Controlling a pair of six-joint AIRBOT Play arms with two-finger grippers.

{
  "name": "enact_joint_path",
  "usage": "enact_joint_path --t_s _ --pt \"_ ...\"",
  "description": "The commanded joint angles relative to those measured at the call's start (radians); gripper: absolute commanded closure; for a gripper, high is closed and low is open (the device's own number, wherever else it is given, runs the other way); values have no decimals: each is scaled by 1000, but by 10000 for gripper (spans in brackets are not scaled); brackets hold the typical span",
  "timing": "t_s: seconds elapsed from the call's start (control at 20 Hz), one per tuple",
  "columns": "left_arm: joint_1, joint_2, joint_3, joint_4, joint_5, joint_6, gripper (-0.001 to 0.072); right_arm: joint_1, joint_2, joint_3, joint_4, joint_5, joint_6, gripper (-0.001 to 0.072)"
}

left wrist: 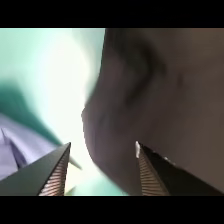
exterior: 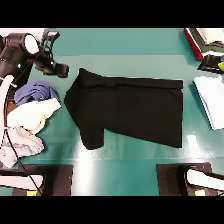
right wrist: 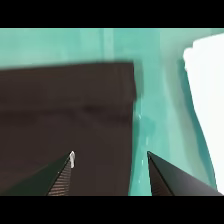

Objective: Fold the shirts.

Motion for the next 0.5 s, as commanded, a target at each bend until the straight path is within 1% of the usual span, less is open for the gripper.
enact_joint_path --t_s 0.0,0.1,0.25,0.35,0.4,0.45 --pt "14 90 -219 -57 11 -29 218 0 104 -83 47 49 -20 187" --pt "14 183 -422 -103 121 -74 218 0 178 -183 45 27 -20 187" --pt "14 266 -650 -183 216 -79 218 0 273 -317 45 -9 -20 187" --pt "14 267 -721 -186 243 -84 218 0 317 -378 58 -26 -20 188" --pt "14 265 -744 -196 275 -84 218 0 335 -402 72 -27 -20 205" --pt "14 264 -756 -215 321 -84 219 0 352 -422 71 -32 -20 205"
